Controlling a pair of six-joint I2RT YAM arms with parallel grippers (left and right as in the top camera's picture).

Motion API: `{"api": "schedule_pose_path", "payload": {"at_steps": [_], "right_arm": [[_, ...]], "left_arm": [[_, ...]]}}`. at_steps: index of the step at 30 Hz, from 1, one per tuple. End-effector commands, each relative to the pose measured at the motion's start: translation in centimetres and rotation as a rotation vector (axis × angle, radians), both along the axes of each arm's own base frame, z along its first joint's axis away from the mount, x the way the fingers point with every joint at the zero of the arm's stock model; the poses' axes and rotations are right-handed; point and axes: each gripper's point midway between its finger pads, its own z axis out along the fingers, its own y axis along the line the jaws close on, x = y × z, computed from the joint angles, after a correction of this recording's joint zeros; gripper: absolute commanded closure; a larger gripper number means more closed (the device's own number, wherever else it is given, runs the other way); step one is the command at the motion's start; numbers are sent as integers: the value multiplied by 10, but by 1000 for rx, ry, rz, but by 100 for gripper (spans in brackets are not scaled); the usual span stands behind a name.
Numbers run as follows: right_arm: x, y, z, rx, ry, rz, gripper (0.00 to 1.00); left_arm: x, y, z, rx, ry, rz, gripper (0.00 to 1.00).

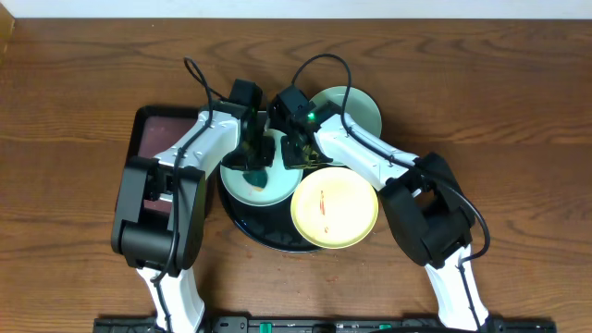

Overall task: Clean dirty plates on tray and stack at the side
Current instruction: 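Scrub the held green plate with the sponge in the left gripper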

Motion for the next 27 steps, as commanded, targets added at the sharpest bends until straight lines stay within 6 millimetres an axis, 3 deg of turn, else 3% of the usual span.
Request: {"api": "schedule_pose_path", "payload": {"at_steps": [1, 4, 7, 12, 15, 22, 27], "right_arm": [[-8, 5, -13, -4, 26, 28, 99], [-8, 5, -14, -5, 26, 28, 99], [-8, 4, -14, -6, 28, 28, 99], [-8, 4, -14, -7, 29, 27, 99], [-8, 4, -14, -7, 29, 27, 99], [-8, 4, -14, -6, 28, 26, 99], [-8, 4, -14, -6, 29, 26, 99]], "left_arm": [[-26, 1, -38, 0, 109, -37, 93], [-15, 36, -42, 199, 73, 182, 93], [-18, 74, -38, 404, 51, 449, 93], [-33, 81, -36, 453, 100, 521, 93], [-46, 68, -37, 395, 176, 425, 93], [-64, -2, -31, -27, 282, 20, 93], [-48, -15, -31, -100, 209, -27, 92]]}}
